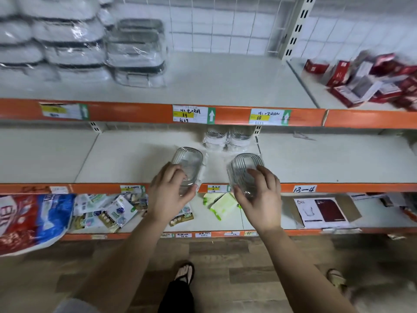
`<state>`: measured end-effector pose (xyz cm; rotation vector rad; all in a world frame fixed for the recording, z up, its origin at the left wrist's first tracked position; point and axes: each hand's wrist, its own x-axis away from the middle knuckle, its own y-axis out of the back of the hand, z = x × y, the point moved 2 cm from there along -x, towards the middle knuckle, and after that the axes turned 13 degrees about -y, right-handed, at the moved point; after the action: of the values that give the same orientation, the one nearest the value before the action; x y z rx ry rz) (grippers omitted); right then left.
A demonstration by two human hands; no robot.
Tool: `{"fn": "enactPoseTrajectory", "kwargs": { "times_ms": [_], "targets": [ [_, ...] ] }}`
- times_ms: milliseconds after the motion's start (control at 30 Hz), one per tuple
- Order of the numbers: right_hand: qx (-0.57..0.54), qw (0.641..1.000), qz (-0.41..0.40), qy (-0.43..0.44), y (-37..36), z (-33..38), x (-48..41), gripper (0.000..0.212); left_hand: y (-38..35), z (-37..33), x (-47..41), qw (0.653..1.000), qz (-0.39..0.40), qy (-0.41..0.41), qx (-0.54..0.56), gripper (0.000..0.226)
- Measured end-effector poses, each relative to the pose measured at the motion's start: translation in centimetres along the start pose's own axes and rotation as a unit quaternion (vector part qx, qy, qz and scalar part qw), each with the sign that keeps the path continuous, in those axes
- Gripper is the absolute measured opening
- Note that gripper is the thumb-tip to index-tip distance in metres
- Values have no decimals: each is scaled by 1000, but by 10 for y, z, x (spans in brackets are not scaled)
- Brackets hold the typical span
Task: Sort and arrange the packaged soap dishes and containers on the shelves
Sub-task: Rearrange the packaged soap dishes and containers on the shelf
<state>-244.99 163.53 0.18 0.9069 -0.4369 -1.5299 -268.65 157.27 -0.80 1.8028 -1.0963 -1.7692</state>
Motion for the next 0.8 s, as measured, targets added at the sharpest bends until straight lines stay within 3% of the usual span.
{"fn": "enactPoseTrajectory", "kwargs": {
  "times_ms": [267, 500, 800],
  "targets": [
    [-81, 993, -51, 71, 55, 52, -3, 49, 81, -25, -19, 999, -52, -12, 1, 33],
    [-93, 989, -54, 100, 67, 93, -37, 48, 127, 0, -58, 993, -118, -14, -6, 30],
    [-23, 992, 21, 119, 56, 145, -106, 42, 135, 64, -117, 997, 16, 22, 74, 51]
  ]
}}
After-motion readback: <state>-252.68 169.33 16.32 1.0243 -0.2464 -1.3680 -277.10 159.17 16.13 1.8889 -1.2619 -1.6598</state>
